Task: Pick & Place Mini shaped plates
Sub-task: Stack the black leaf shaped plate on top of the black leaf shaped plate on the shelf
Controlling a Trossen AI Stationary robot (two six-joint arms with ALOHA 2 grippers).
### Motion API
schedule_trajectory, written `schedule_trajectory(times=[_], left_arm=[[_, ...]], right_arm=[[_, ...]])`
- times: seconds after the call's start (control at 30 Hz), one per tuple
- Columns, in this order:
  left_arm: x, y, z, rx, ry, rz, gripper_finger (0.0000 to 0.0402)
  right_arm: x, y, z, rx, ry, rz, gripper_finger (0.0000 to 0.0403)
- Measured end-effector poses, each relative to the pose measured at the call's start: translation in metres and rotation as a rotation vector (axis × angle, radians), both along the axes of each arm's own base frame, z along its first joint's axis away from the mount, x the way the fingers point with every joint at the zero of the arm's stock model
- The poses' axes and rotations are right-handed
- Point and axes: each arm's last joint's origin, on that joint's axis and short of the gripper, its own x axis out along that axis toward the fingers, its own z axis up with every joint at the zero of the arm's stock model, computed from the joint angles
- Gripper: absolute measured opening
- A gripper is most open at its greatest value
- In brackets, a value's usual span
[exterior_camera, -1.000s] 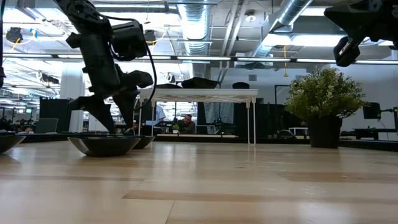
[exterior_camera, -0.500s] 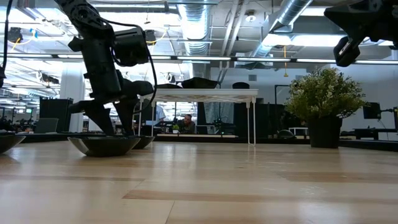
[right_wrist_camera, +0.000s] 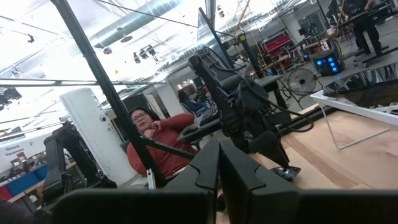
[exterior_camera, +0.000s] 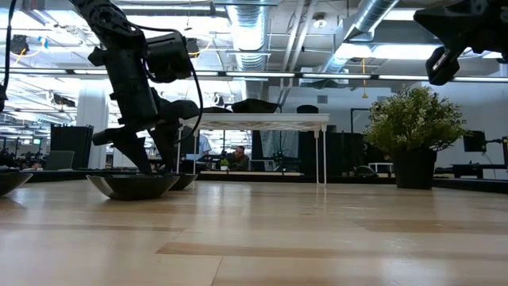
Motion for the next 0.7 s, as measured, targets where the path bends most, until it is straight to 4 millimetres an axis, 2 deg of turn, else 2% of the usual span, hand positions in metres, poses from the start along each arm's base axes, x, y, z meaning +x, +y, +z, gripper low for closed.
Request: schedule_trajectory(times=[0.7], left_arm=[[0.0027,-0.0006,-0.0033,-0.007,-0.009,-0.005,0.0210]], right_arm=[[0.0000,0.0000,0.0001,0.000,0.000,0.000,0.0007]])
